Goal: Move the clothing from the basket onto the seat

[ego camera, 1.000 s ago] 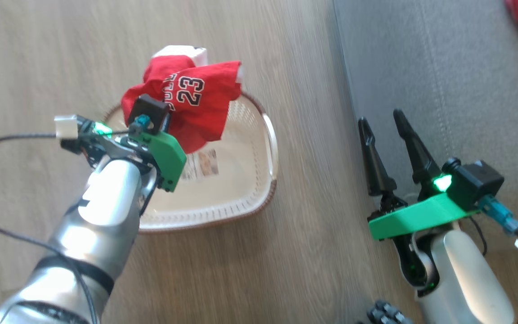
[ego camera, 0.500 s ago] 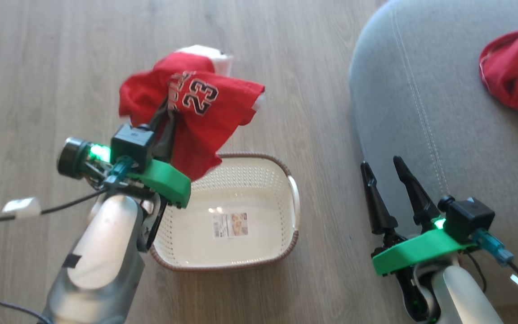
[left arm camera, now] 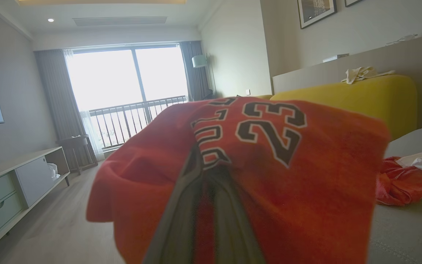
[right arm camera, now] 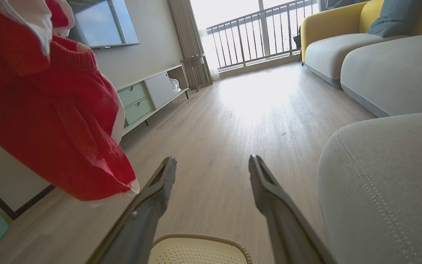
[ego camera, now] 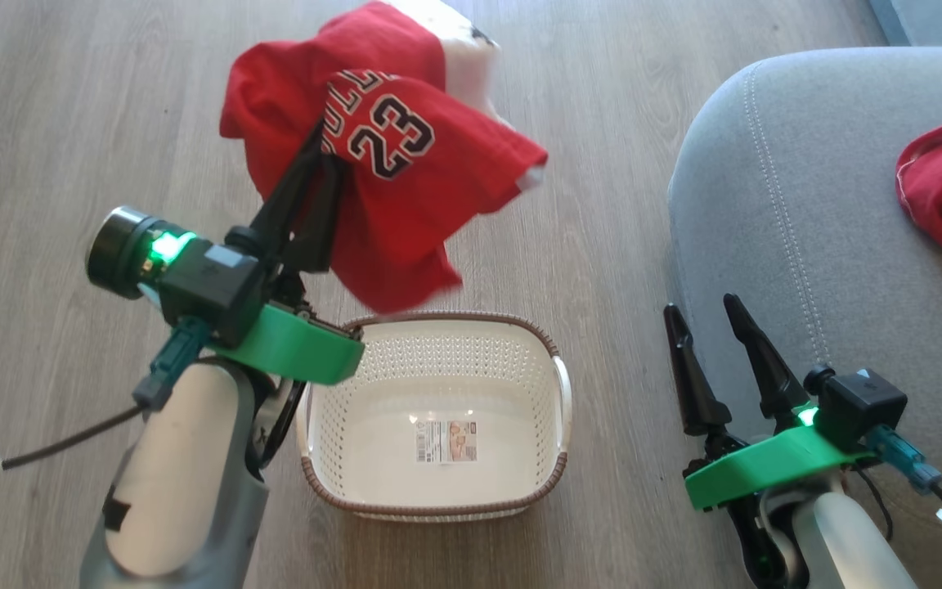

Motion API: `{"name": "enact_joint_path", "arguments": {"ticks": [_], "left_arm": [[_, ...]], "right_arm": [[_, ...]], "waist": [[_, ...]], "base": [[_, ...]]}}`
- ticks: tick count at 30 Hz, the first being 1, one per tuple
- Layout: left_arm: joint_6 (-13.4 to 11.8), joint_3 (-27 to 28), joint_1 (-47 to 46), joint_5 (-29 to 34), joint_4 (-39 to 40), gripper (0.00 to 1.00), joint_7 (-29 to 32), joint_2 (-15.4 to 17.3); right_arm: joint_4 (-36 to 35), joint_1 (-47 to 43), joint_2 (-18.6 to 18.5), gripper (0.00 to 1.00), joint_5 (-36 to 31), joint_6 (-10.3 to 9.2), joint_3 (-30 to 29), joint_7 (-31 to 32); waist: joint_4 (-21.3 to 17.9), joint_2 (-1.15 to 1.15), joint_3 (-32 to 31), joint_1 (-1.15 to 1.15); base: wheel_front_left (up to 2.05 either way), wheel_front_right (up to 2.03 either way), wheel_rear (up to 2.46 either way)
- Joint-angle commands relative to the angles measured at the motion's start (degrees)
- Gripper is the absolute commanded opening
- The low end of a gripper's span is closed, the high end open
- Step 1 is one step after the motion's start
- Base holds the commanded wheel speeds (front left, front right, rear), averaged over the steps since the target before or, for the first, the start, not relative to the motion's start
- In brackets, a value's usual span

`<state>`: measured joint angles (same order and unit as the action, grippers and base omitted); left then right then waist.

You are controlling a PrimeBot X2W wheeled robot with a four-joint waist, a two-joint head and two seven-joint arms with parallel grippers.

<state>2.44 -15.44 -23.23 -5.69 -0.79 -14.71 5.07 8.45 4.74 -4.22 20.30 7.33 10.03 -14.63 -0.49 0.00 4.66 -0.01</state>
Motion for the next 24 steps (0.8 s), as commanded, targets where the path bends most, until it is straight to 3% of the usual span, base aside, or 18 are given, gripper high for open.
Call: {"name": "enact_joint_path", "arguments": {"ticks": [1, 12, 20, 24], "left_arm": [[0.4, 1.92, -1.61, 0.7, 2.55, 0.0, -0.29, 0.31], [4.59, -3.15, 3.91, -0.23, 8.36, 0.0, -0.29, -0.79], [5.01, -9.11, 5.52, -3.25, 10.52, 0.0, -0.29, 0.75], [5.03, -9.43, 5.77, -3.92, 10.63, 0.0, -0.29, 0.86]], "right_arm": [[-2.35, 0.78, -1.06, 1.0, -0.27, 0.16, 1.71, -0.37], [-2.61, -0.43, -1.4, 1.0, -0.81, 0.16, 2.5, -0.37], [-2.65, -0.7, -1.55, 1.0, -1.26, 0.16, 2.21, -0.37], [-2.63, -0.7, -1.52, 1.0, -1.41, 0.16, 2.1, -0.37]], "waist": [[0.11, 0.0, -0.22, 0.01], [0.19, 0.0, -1.42, 0.01], [0.55, 0.0, -1.11, 0.01], [0.71, 0.0, -0.95, 0.01]], "base": [[0.0, 0.0, 0.0], [0.0, 0.0, 0.0], [0.0, 0.0, 0.0], [0.0, 0.0, 0.0]]}}
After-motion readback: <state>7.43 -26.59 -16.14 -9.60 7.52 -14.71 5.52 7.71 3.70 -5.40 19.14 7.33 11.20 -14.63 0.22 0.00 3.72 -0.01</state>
